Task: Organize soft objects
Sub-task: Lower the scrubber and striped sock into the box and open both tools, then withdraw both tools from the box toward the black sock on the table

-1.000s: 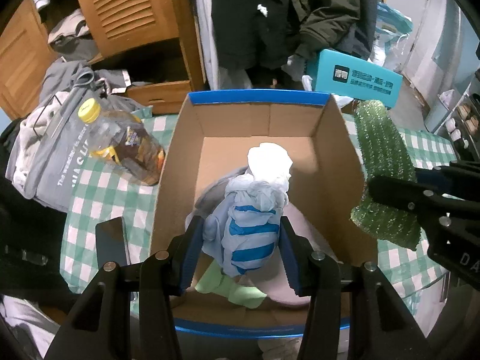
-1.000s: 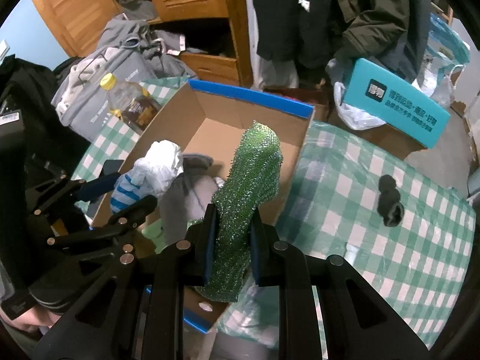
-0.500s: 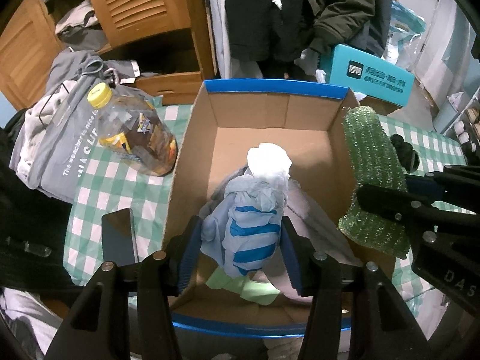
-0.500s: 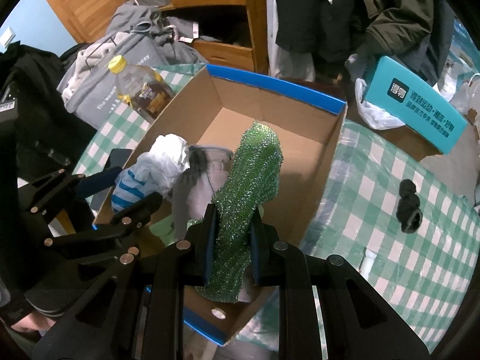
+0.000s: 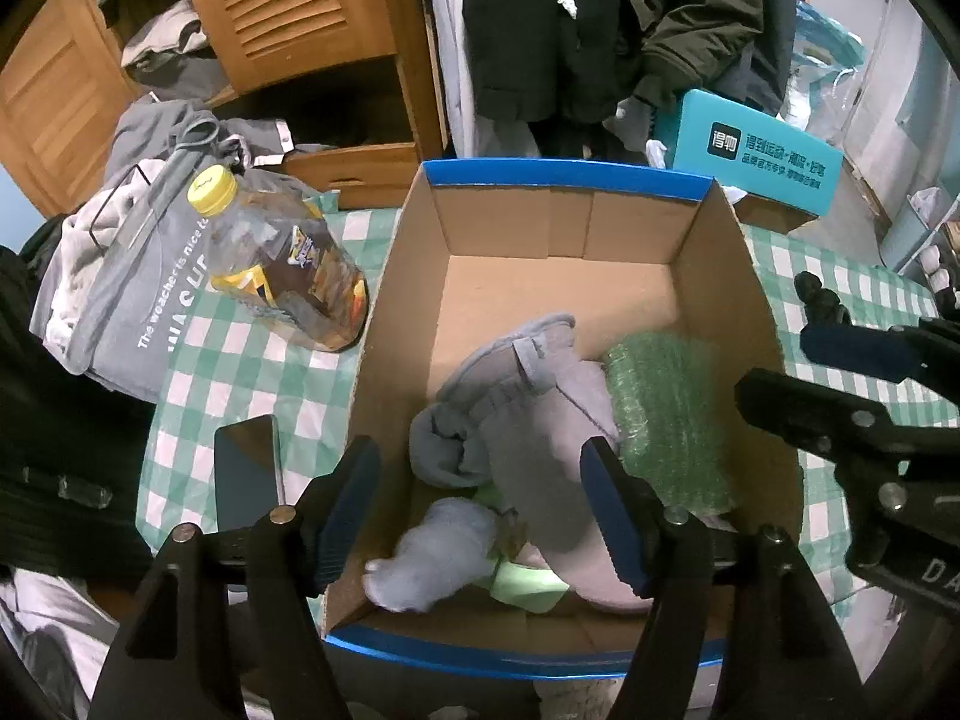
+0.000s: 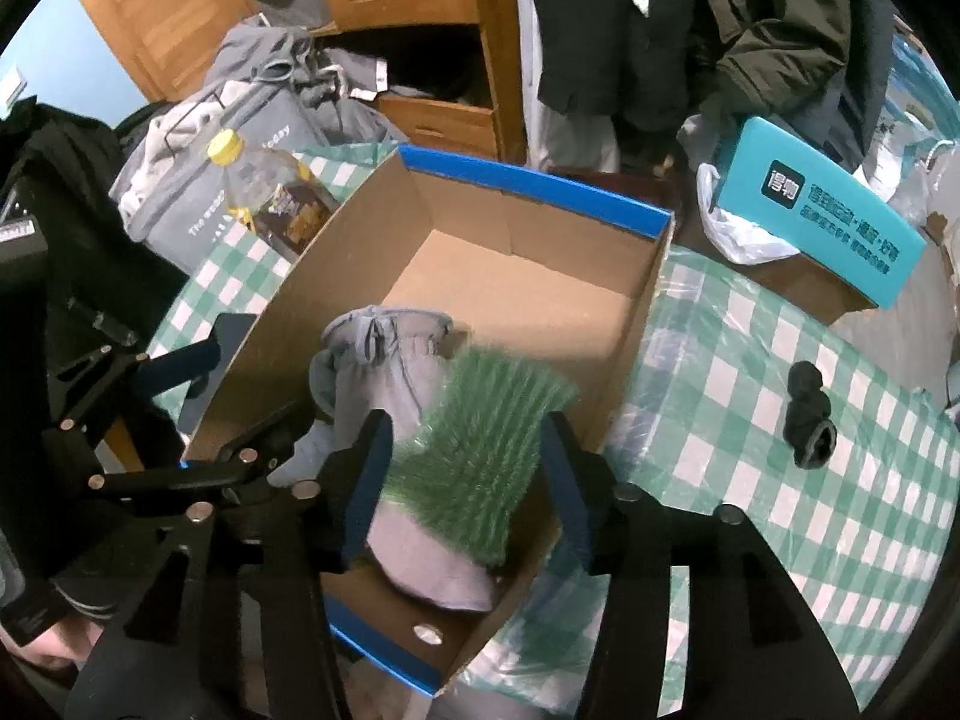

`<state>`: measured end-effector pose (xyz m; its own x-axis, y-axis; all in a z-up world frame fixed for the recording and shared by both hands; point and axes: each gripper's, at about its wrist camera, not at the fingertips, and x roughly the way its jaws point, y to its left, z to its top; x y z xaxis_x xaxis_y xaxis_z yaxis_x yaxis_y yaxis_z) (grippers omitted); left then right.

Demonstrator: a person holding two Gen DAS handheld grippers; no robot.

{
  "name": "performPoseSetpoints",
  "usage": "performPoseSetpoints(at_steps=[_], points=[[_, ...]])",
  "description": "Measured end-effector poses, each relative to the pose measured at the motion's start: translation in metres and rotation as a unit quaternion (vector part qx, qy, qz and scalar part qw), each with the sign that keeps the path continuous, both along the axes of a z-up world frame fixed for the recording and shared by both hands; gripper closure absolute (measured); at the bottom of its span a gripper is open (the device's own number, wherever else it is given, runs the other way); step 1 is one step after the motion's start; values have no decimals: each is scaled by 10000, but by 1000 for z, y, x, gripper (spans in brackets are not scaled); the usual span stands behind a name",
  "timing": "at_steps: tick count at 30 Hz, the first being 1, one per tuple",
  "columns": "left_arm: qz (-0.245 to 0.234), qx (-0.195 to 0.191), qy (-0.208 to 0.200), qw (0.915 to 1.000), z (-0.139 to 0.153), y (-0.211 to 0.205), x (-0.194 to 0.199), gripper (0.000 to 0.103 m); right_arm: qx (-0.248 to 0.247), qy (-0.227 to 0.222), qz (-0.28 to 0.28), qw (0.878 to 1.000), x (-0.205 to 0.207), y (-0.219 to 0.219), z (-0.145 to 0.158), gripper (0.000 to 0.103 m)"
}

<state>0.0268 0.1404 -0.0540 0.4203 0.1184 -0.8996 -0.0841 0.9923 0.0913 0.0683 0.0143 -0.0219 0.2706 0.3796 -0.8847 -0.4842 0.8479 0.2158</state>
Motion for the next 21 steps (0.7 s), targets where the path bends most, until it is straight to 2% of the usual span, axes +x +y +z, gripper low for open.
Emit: performPoseSetpoints(at_steps=[21], points=[[-241, -27, -39, 9997, 6, -33, 6, 32, -11, -58, -598, 9982, 3, -61, 5, 41]])
